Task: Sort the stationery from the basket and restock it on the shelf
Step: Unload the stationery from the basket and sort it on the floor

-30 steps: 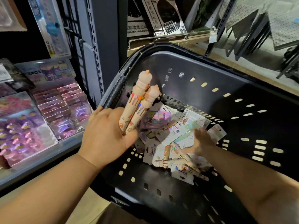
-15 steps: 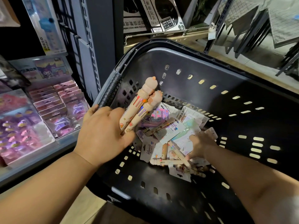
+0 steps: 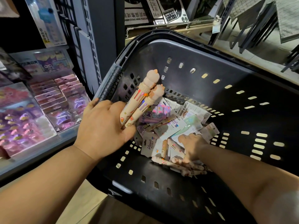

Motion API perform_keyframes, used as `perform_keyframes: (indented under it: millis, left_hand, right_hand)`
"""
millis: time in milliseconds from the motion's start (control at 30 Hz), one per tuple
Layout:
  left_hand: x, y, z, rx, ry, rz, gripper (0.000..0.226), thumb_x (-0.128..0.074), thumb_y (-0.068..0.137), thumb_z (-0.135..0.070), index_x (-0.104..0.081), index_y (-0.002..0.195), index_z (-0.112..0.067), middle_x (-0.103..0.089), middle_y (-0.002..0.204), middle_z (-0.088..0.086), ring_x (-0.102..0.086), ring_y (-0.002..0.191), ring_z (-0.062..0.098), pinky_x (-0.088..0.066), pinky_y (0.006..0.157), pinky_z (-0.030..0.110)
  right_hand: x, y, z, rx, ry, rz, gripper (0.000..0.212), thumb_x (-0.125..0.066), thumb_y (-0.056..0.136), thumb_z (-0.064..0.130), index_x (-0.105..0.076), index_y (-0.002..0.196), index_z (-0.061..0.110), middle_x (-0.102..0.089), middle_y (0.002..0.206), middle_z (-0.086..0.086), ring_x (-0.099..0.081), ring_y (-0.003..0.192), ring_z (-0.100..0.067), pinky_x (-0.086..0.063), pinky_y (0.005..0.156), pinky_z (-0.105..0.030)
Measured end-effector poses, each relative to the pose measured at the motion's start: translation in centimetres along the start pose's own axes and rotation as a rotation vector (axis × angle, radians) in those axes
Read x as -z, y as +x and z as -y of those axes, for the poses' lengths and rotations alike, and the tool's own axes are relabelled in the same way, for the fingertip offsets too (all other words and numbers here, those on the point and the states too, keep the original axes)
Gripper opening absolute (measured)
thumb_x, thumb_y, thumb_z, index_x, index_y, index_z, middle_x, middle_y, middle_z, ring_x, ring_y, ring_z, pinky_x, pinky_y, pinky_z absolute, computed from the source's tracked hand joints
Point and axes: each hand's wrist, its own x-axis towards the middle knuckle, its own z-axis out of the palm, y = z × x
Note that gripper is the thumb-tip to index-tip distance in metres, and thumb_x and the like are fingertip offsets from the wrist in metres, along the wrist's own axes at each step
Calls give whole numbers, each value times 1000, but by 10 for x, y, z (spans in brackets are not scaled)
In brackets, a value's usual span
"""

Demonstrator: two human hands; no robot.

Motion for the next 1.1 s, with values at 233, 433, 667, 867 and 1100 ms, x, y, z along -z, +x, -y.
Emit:
perform_keyframes:
  millis: [233,433,667,867,1100]
  left_hand:
    - [-1,-1,2,2,2,23,36,-46,69,-47,-61,77,-15,-56,62,2,-61,69,32,-48,83,48]
    - [-4,-2,5,3,11,64,32,-45,71,-48,-56,75,-19,-56,63,0,-60,73,31,-44,86,47]
    - [-4,-3,4,12,14,91,33,-45,72,-49,-56,76,-19,-56,64,0,-59,74,31,-43,87,47]
    - [-2,-6,3,19,32,106,40,-44,72,-51,-63,81,-18,-56,64,1,-61,75,31,-43,90,48]
    - [-1,-12,5,-15,47,85,40,-44,71,-50,-63,81,-16,-58,63,2,-60,70,30,-34,81,37]
  right_hand:
    - [9,-1,-13,3,-65,170,75,-80,63,52,-46,127,32,-56,128,4,-55,114,-20,-50,84,-32]
    - [9,-1,-17,60,-307,205,49,-63,78,53,-55,119,26,-61,116,1,-58,105,-20,-47,71,-28]
    - [7,-2,-18,148,-440,175,39,-62,85,40,-57,120,22,-62,117,-1,-58,107,-20,-47,77,-29]
    - [4,-5,-19,201,-458,161,42,-65,85,36,-55,122,19,-61,117,-4,-59,106,-22,-50,80,-30]
    - [6,-12,-22,178,-368,117,55,-65,83,41,-49,133,25,-57,130,-2,-53,119,-21,-45,98,-31]
